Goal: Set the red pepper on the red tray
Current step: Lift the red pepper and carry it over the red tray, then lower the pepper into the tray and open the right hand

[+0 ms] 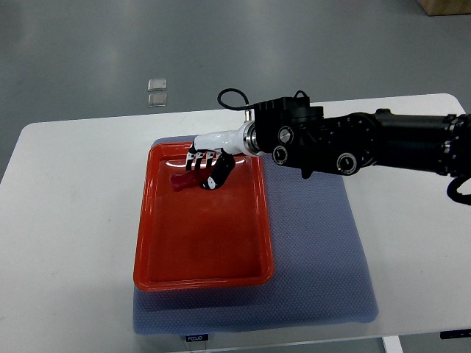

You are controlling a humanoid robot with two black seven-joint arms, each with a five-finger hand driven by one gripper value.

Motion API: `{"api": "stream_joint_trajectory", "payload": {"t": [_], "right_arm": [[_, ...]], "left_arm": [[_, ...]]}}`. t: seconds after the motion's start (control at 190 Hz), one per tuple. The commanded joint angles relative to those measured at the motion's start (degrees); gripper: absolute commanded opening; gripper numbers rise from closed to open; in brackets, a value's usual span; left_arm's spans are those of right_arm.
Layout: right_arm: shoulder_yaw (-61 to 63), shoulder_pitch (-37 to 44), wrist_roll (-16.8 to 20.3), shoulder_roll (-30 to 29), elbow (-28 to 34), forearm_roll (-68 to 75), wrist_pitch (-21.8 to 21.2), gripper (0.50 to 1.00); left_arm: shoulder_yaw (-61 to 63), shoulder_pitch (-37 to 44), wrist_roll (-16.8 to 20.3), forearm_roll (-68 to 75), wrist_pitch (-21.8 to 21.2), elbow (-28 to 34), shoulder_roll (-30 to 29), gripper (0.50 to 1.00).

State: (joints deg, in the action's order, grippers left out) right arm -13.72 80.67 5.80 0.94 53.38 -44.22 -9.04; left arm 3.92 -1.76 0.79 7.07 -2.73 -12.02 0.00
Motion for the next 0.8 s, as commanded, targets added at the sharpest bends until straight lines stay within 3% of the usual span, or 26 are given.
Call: {"api": "stream_joint_trajectory", "payload": {"t": [0.0,0.405,0.557,0.794], "right_arm": [[-0.2,-2.1,0.0,-0.9,-1.5,-0.3,1.0,0.500],[-0.4,-5.5,-0.6,-0.9,-3.5,-0.8,1.1,0.500],[-0.3,-6.2,-0.6,-0.9,-3.6,-0.7,2.1,0.578],[-0.4,-6.8,-0.5,-0.9,-4.1,-0.7,2.3,0.637]], "left_arm": [[0.0,0.0,0.0,0.1,0.0,-0.1,0.0,1.000],[-0.1,0.0,0.0,0.1,0.0,0.6,0.0,1.000],[-0.1,0.0,0.0,0.0,0.0,0.6,0.0,1.000],[-0.1,0.0,0.0,0.0,0.0,0.6,0.0,1.000]]}}
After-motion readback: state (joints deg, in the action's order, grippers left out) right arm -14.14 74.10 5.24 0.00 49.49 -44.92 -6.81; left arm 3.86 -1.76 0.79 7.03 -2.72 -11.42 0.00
